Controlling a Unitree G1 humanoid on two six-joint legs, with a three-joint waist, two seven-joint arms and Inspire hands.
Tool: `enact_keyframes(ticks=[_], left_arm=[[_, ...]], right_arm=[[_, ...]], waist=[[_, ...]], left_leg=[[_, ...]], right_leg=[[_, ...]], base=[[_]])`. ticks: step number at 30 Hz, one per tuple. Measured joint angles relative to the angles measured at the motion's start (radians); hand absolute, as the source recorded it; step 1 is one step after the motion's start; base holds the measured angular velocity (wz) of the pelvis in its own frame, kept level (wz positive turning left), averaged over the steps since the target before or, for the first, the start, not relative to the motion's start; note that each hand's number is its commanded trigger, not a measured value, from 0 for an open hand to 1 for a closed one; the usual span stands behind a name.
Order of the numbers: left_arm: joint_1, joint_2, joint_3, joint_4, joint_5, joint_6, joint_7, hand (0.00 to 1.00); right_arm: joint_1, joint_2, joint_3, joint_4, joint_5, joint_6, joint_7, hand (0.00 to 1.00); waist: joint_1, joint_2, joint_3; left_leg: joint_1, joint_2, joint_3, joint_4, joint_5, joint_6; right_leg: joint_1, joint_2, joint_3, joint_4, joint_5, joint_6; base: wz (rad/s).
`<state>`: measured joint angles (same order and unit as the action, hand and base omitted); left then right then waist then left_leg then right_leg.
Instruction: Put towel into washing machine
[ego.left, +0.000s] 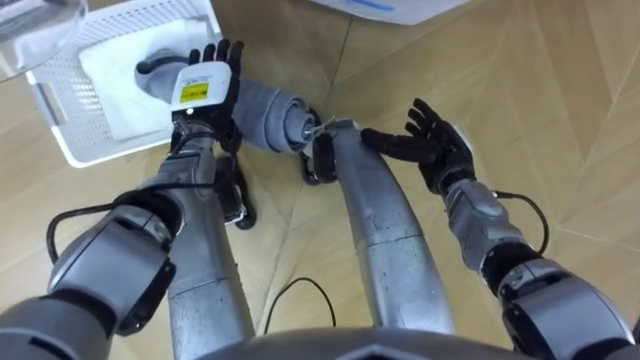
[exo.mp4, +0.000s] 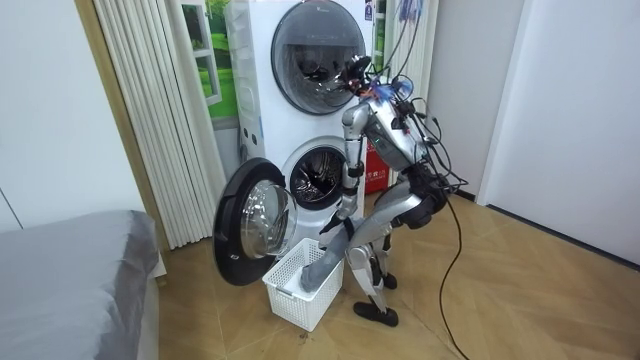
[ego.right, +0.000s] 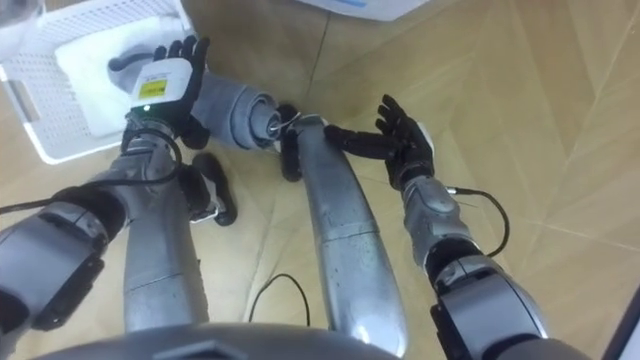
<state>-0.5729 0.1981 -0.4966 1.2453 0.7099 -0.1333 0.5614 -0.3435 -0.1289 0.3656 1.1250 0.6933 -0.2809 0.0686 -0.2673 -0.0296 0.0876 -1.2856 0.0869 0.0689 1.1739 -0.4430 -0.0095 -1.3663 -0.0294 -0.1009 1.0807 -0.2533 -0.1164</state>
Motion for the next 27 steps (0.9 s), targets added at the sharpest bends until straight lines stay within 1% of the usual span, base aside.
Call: enact_keyframes(ticks=[1, 2, 3, 5, 8, 11, 14, 15, 17, 20, 22, 23, 25, 27], left_arm=[[-0.004, 0.000, 0.000, 0.009, -0.002, -0.002, 0.008, 0.14], [-0.004, -0.004, -0.002, 0.012, -0.003, -0.003, 0.011, 0.38], [-0.006, -0.006, -0.012, 0.015, -0.001, -0.003, 0.016, 0.79], [-0.011, -0.008, -0.020, 0.016, -0.003, -0.004, 0.017, 1.00], [-0.021, -0.005, -0.030, 0.015, -0.010, -0.010, 0.015, 1.00], [-0.029, -0.002, -0.037, 0.008, -0.010, -0.011, -0.013, 1.00], [-0.039, 0.000, -0.047, 0.007, -0.011, -0.011, -0.056, 1.00], [-0.047, 0.006, -0.056, 0.004, -0.013, -0.011, -0.070, 1.00], [-0.063, 0.010, -0.059, 0.003, -0.037, -0.010, -0.093, 1.00], [-0.083, 0.019, -0.067, 0.003, -0.071, -0.008, -0.144, 1.00], [-0.093, 0.020, -0.100, 0.003, -0.130, 0.003, -0.196, 1.00], [-0.097, 0.020, -0.101, 0.003, -0.137, 0.003, -0.211, 1.00], [-0.098, 0.021, -0.107, 0.003, -0.174, 0.008, -0.266, 1.00], [-0.093, 0.021, -0.109, 0.003, -0.194, 0.012, -0.302, 1.00]], right_arm=[[0.000, 0.000, 0.006, 0.001, 0.005, -0.002, 0.000, 0.00], [0.000, 0.000, 0.006, 0.001, 0.005, -0.002, 0.000, 0.00], [0.000, 0.000, 0.008, 0.003, 0.011, -0.002, 0.000, 0.00], [0.000, -0.001, 0.016, 0.005, 0.023, -0.003, 0.001, 0.00], [0.000, -0.001, 0.016, 0.003, 0.027, -0.011, 0.012, 0.00], [-0.003, -0.001, 0.005, 0.003, 0.014, -0.015, 0.022, 0.00], [-0.011, -0.001, 0.007, 0.004, 0.012, -0.016, 0.024, 0.00], [-0.015, -0.001, 0.008, 0.008, 0.009, -0.016, 0.024, 0.00], [-0.029, 0.000, 0.011, 0.029, 0.006, -0.015, 0.032, 0.00], [-0.039, 0.003, 0.016, 0.041, 0.005, -0.014, 0.036, 0.00], [-0.041, 0.005, 0.025, 0.041, 0.003, -0.012, 0.035, 0.00], [-0.041, 0.006, 0.025, 0.041, 0.003, -0.012, 0.035, 0.00], [-0.043, 0.008, 0.029, 0.042, 0.002, -0.009, 0.033, 0.00], [-0.046, 0.008, 0.036, 0.047, 0.002, -0.009, 0.034, 0.00]], waist=[[-0.002, 0.000, 0.0001], [-0.003, 0.000, 0.0002], [-0.004, -0.001, 0.0005], [-0.004, -0.001, 0.0006], [-0.009, -0.003, 0.0015], [-0.015, -0.008, 0.0009], [-0.018, -0.022, 0.0021], [-0.019, -0.029, 0.0024], [-0.020, -0.033, 0.0022], [-0.029, -0.034, 0.0021], [-0.033, -0.034, 0.0018], [-0.033, -0.035, 0.0016], [-0.033, -0.038, -0.0005], [-0.033, -0.041, -0.0014]], left_leg=[[-0.002, 0.006, 0.000, 0.006, -0.007, 0.001], [-0.003, 0.007, -0.001, 0.009, -0.010, 0.001], [-0.003, 0.008, -0.001, 0.010, -0.014, 0.000], [-0.006, 0.008, -0.001, 0.010, -0.017, 0.002], [-0.022, 0.008, -0.001, 0.012, -0.017, 0.005], [-0.036, 0.007, -0.001, 0.017, -0.018, 0.009], [-0.037, 0.004, -0.002, 0.023, -0.020, 0.010], [-0.038, 0.003, -0.003, 0.024, -0.020, 0.010], [-0.038, 0.003, -0.004, 0.024, -0.020, 0.010], [-0.040, 0.003, -0.004, 0.025, -0.021, 0.012], [-0.041, 0.003, -0.004, 0.024, -0.021, 0.012], [-0.041, 0.004, -0.004, 0.024, -0.022, 0.013], [-0.040, 0.004, -0.004, 0.020, -0.022, 0.013], [-0.036, 0.004, -0.002, 0.015, -0.021, 0.013]], right_leg=[[0.000, 0.001, -0.006, 0.001, -0.002, -0.002], [0.000, 0.000, -0.009, 0.001, -0.002, -0.004], [0.000, 0.000, -0.012, 0.001, -0.003, -0.005], [-0.003, 0.000, -0.011, 0.001, -0.004, -0.003], [-0.018, -0.002, -0.013, 0.001, -0.005, -0.002], [-0.032, -0.002, -0.013, 0.004, -0.006, 0.000], [-0.035, -0.005, -0.012, 0.015, -0.012, 0.001], [-0.035, -0.006, -0.013, 0.017, -0.014, 0.001], [-0.035, -0.006, -0.013, 0.016, -0.014, 0.001], [-0.035, -0.008, -0.015, 0.015, -0.014, 0.001], [-0.036, -0.007, -0.015, 0.014, -0.014, 0.002], [-0.036, -0.007, -0.015, 0.014, -0.014, 0.002], [-0.036, -0.006, -0.014, 0.011, -0.014, 0.003], [-0.034, -0.005, -0.012, 0.006, -0.014, 0.003]], base=[[-0.12], [-0.12], [-0.06], [-0.02], [0.00], [0.00], [0.03], [0.03], [0.00], [0.00], [0.00], [0.00], [0.00], [0.00]])
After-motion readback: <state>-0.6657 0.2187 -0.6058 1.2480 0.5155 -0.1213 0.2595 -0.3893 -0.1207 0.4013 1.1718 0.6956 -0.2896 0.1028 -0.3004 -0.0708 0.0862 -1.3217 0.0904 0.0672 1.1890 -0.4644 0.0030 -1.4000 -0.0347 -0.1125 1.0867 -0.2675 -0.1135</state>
